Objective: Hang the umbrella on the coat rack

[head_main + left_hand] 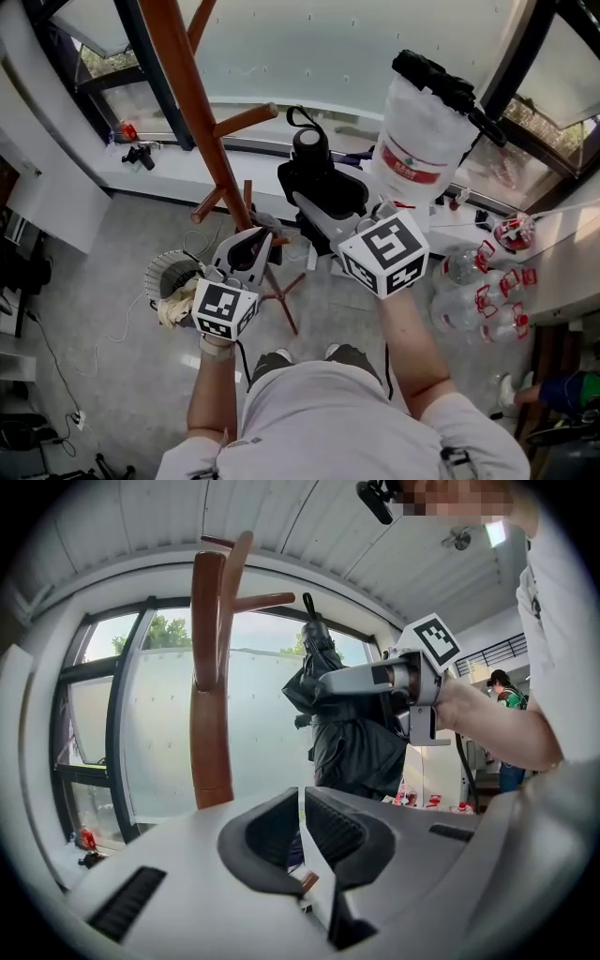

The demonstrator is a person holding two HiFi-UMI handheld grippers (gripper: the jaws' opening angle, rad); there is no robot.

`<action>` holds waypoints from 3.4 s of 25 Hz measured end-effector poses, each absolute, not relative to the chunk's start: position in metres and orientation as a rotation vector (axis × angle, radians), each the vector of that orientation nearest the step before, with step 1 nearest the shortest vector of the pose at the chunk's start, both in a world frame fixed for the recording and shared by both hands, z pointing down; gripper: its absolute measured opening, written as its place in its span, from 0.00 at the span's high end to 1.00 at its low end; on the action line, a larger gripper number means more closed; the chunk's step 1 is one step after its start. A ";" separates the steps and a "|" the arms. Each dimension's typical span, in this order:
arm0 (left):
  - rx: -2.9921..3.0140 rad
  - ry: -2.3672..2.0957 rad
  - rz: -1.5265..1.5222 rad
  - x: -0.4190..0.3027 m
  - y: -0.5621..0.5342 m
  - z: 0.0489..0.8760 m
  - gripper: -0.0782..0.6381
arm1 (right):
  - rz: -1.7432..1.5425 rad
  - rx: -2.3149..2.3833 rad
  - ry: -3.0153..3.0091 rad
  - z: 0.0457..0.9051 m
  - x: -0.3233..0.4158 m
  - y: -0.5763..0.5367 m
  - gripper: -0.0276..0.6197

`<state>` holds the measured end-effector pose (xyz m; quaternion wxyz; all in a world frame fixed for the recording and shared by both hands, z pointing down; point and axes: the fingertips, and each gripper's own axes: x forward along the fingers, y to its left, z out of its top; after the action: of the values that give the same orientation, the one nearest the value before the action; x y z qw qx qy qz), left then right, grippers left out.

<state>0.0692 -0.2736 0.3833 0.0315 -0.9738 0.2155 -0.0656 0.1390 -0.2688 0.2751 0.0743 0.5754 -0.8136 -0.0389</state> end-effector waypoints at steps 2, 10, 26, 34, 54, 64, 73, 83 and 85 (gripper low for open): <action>-2.995 0.690 -0.195 0.068 -0.276 0.379 0.86 | -0.131 1.701 -2.461 0.270 0.135 -0.273 0.61; -2.984 0.764 -0.182 0.055 -0.278 0.375 0.86 | -0.144 1.630 -2.485 0.261 0.119 -0.284 0.61; -2.924 0.757 -0.056 0.051 -0.270 0.323 0.86 | -0.088 1.575 -2.428 0.278 0.119 -0.283 0.61; -2.851 0.787 0.057 0.059 -0.273 0.272 0.86 | -0.069 1.508 -2.383 0.278 0.125 -0.287 0.61; -2.848 0.809 0.042 0.058 -0.272 0.272 0.86 | -0.111 1.396 -2.318 0.268 0.125 -0.292 0.61; -2.861 0.804 0.039 0.056 -0.270 0.278 0.86 | -0.073 1.371 -2.277 0.280 0.125 -0.298 0.61; -2.826 0.772 0.120 0.066 -0.264 0.253 0.86 | -0.039 1.401 -2.274 0.292 0.133 -0.294 0.61; -2.748 0.732 0.242 0.076 -0.250 0.193 0.84 | -0.101 1.349 -2.267 0.279 0.131 -0.282 0.61; -2.721 0.740 0.246 0.078 -0.249 0.184 0.81 | -0.103 1.336 -2.271 0.279 0.130 -0.282 0.61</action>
<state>0.0779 -0.2489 0.1835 0.1550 -0.9497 0.2581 0.0857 0.1299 -0.2818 0.2792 0.2497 0.4906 -0.8340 -0.0378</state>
